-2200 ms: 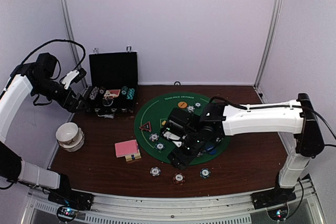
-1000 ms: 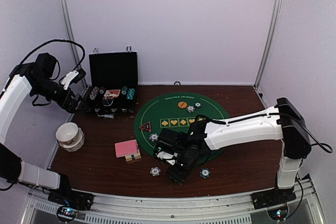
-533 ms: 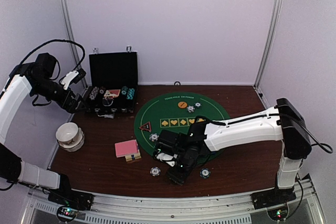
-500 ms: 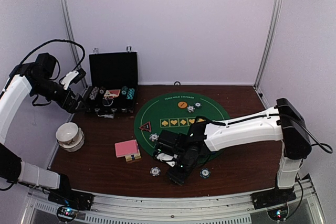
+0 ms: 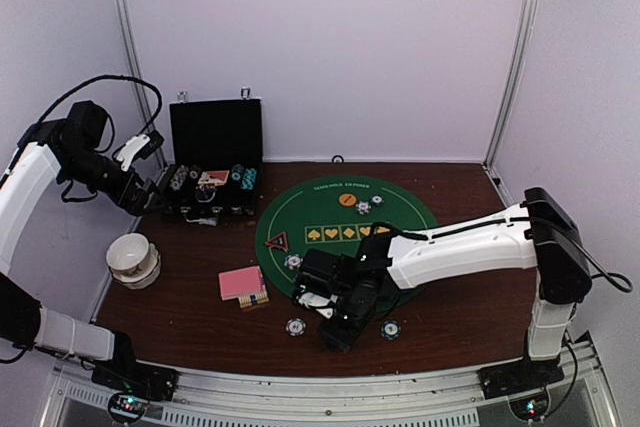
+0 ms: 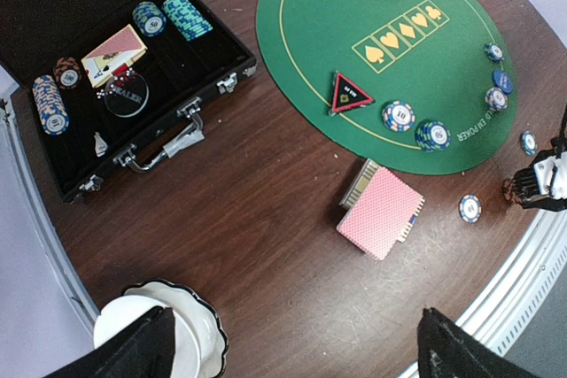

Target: Distribute texas hold em gaming equipment

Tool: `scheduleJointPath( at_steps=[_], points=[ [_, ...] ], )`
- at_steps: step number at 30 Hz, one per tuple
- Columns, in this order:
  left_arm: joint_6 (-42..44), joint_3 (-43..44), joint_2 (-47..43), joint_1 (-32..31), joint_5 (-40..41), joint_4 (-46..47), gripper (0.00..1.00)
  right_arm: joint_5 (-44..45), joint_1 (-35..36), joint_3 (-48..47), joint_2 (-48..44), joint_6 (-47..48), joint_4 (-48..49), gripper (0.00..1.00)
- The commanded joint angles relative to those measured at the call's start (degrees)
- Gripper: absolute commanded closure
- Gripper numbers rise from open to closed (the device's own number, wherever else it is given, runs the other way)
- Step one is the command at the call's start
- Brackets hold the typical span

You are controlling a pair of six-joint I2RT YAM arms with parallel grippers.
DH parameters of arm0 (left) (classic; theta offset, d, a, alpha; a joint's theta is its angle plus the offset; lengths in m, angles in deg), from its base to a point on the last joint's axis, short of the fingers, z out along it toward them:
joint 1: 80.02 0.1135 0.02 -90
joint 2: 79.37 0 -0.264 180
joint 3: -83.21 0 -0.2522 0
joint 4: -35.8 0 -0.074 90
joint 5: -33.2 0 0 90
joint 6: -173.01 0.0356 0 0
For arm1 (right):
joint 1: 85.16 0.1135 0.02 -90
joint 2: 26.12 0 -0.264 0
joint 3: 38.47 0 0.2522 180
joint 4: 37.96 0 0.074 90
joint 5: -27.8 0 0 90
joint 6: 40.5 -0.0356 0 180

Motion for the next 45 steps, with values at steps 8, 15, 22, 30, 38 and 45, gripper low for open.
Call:
scheduleJointPath(
  at_steps=[8,15,22,30,38,45],
  points=[
    [0.28,1.73,-0.2,-0.14,-0.99,0.51,0.02,6.02,-1.42,-7.1,-2.68,2.22,-6.86,0.8],
    [0.3,1.76,-0.49,-0.14,-0.99,0.47,0.02,9.91,-8.48,-14.66,-3.33,4.03,-9.67,0.81],
    [0.25,1.56,-0.29,-0.14,-1.11,0.53,0.03,14.9,-22.7,-26.43,5.24,4.29,-6.83,0.82],
    [0.23,1.42,-0.4,-0.06,-1.24,0.5,0.02,14.61,-31.5,-44.51,21.69,2.48,-4.76,0.83],
    [0.34,1.1,-0.29,-0.14,-0.94,0.54,0.02,12.79,-32.57,-57.66,33.17,1.87,-5.44,0.82],
    [0.6,1.21,-0.21,-0.14,-0.3,0.49,0.02,13.79,-33.7,-57.6,36.58,1.25,-2.24,0.81]
  ],
)
